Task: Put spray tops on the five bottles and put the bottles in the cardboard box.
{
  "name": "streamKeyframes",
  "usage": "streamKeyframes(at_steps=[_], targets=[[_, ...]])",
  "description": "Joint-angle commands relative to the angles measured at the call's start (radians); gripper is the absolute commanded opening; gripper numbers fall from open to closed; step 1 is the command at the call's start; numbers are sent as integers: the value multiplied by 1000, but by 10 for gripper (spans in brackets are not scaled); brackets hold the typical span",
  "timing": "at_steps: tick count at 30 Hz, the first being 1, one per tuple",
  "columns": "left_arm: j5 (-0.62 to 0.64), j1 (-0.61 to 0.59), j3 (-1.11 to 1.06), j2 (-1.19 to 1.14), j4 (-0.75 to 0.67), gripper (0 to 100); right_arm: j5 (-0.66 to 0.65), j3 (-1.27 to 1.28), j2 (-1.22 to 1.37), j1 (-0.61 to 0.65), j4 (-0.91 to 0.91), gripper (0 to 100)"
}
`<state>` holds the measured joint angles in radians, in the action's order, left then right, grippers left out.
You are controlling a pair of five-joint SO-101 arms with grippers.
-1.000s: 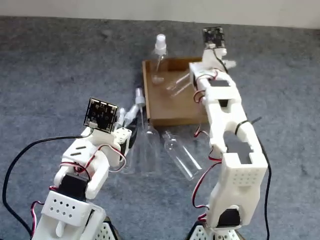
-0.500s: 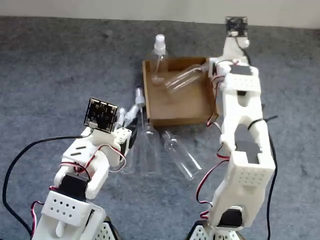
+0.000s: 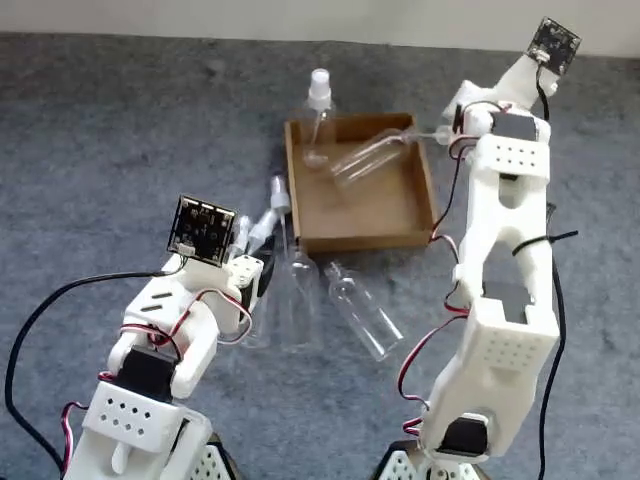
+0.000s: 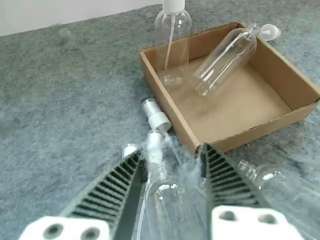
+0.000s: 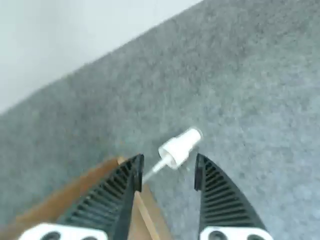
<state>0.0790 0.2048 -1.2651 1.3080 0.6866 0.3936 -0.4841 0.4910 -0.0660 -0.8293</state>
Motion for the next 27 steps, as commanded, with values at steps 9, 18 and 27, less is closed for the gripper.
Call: streamKeyframes(at_steps=[9,18,27], targets=[[-8,-10,5,15,-20,130,26,-386,332,65,5,121],[-8,-10,5,15,-20,130,25,-590,533,50,5,121],[-8,-10,5,15,-20,130,21,-599,585,7,-64,6]])
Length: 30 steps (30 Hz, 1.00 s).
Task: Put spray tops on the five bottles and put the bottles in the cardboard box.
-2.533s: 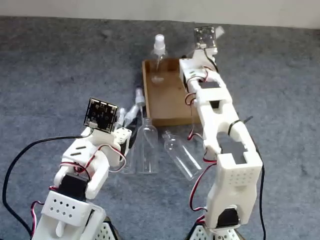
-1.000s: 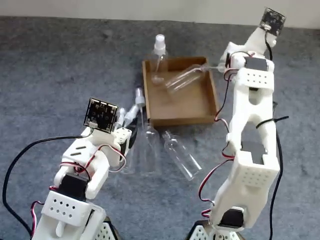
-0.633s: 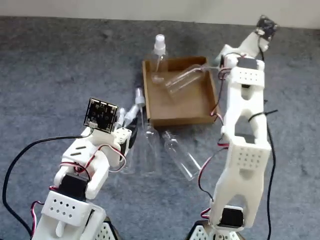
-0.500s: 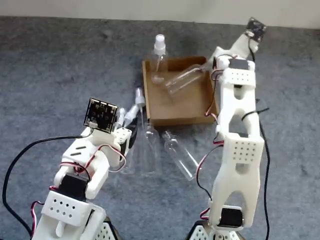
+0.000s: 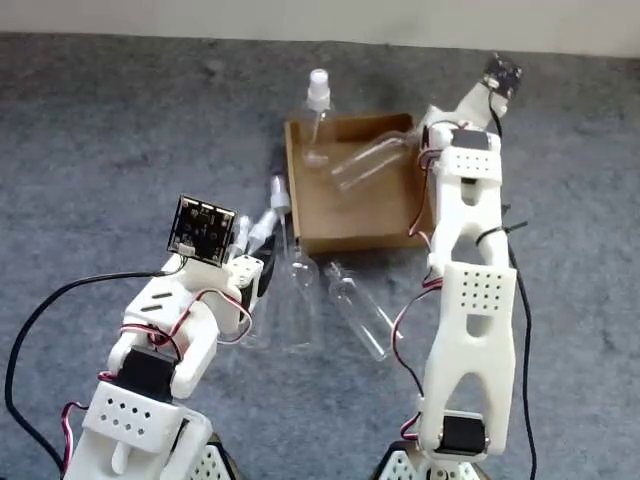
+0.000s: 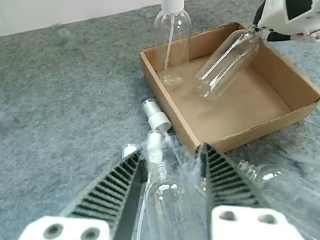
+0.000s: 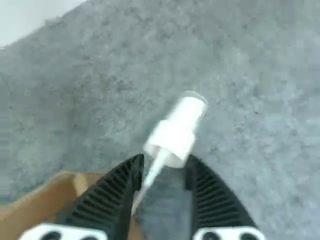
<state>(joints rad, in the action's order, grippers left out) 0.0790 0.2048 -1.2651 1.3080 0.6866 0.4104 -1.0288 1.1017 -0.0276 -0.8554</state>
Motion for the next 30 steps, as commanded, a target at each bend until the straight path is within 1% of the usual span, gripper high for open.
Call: streamKeyframes(at_steps=[1,4,7,14,17,19,22,23,26,27,30], targets=[[-8,-10,5,15,-20,130,5,-54,-28,-41,-50,1],[-8,-10,5,15,-20,130,2,-65,-35,-81,-91,4],[-8,-10,7,15,-20,130,2,-156,-33,-120,-166,4],[-8,-10,7,15,-20,130,-14,-549,-33,-168,-426,4],[-8,-10,7,15,-20,130,-124,-713,-35,-176,-529,4],[-8,-10,7,15,-20,130,-233,-774,-62,-177,-582,4],[-8,-10,7,15,-20,130,-442,-719,-97,-180,-714,4],[-8,-10,7,13,-20,130,-483,-708,-99,-188,-773,4],[-8,-10,16,7,-18,133,-486,-704,-104,-226,-903,4],[-12,-10,18,5,-18,133,-482,-705,-107,-245,-914,4],[-81,2,47,2,-15,133,-485,-704,-107,-305,-912,4]])
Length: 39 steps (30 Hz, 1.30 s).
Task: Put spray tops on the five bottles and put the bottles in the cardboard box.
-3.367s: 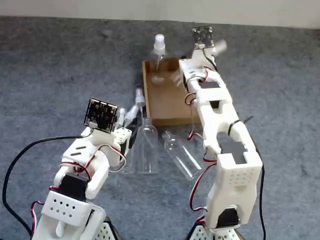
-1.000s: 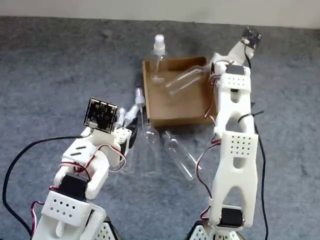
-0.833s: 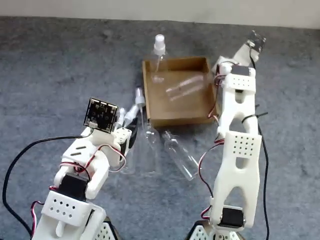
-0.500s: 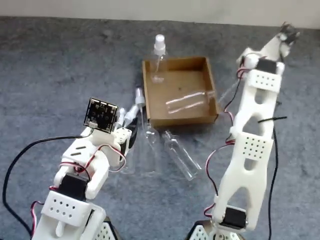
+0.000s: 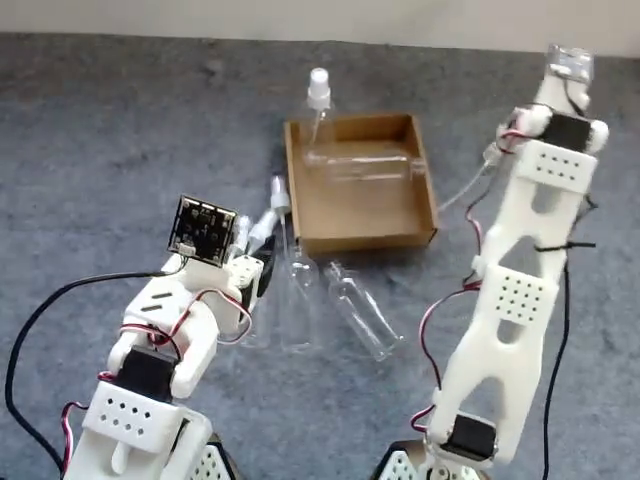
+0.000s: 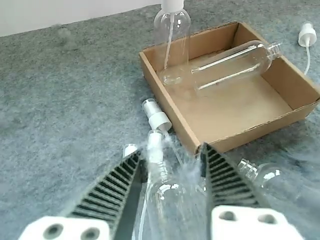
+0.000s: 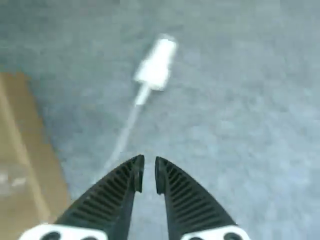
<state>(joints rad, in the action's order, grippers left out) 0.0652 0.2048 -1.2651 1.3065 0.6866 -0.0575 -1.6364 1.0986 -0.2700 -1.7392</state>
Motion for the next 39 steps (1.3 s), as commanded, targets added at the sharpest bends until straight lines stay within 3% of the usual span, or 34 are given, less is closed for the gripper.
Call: streamKeyframes(at_steps=[1,6,10,15,22,25,32,39], targets=[[-74,8,59,4,-2,133,-18,-96,-104,-77,-28,4],[-173,31,180,-50,129,133,-101,-81,-104,-125,-31,3],[-215,31,361,-320,216,134,-132,47,-140,-153,-33,3],[-305,76,611,-679,239,134,-144,417,-317,-108,-30,3],[-371,229,1127,-1193,377,217,-336,898,-581,-102,-25,3],[-381,249,1351,-1411,382,216,-358,1055,-674,-142,62,3],[-539,252,1804,-1785,459,223,-423,1466,-828,-234,332,3],[-582,259,2150,-2038,559,306,-428,1750,-911,-242,530,3]])
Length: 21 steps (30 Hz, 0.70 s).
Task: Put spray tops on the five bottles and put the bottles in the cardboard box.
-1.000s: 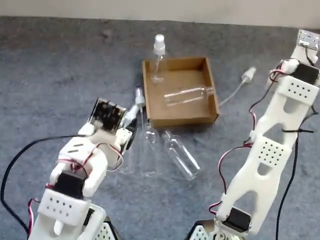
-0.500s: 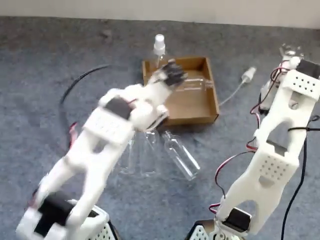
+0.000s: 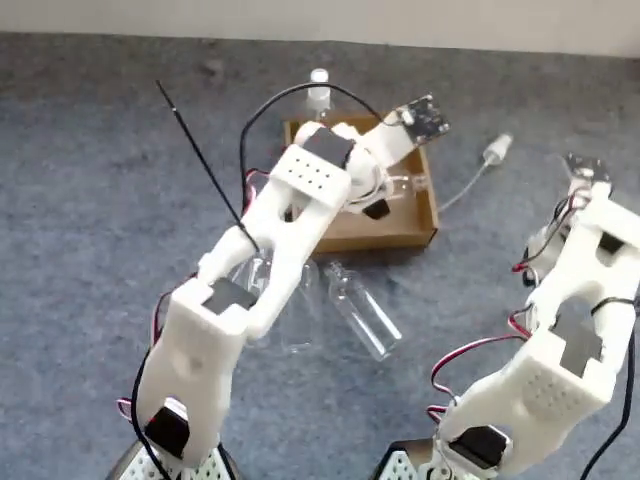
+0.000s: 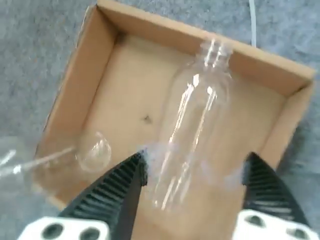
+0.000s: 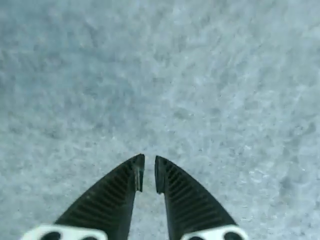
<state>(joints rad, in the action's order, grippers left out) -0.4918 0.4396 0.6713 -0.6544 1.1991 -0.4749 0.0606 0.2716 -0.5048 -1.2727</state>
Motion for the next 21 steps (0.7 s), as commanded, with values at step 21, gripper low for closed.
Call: streamKeyframes(at_steps=[21], targets=[[-48,36,588,-503,55,296,-12,93,-105,-7,79,3]])
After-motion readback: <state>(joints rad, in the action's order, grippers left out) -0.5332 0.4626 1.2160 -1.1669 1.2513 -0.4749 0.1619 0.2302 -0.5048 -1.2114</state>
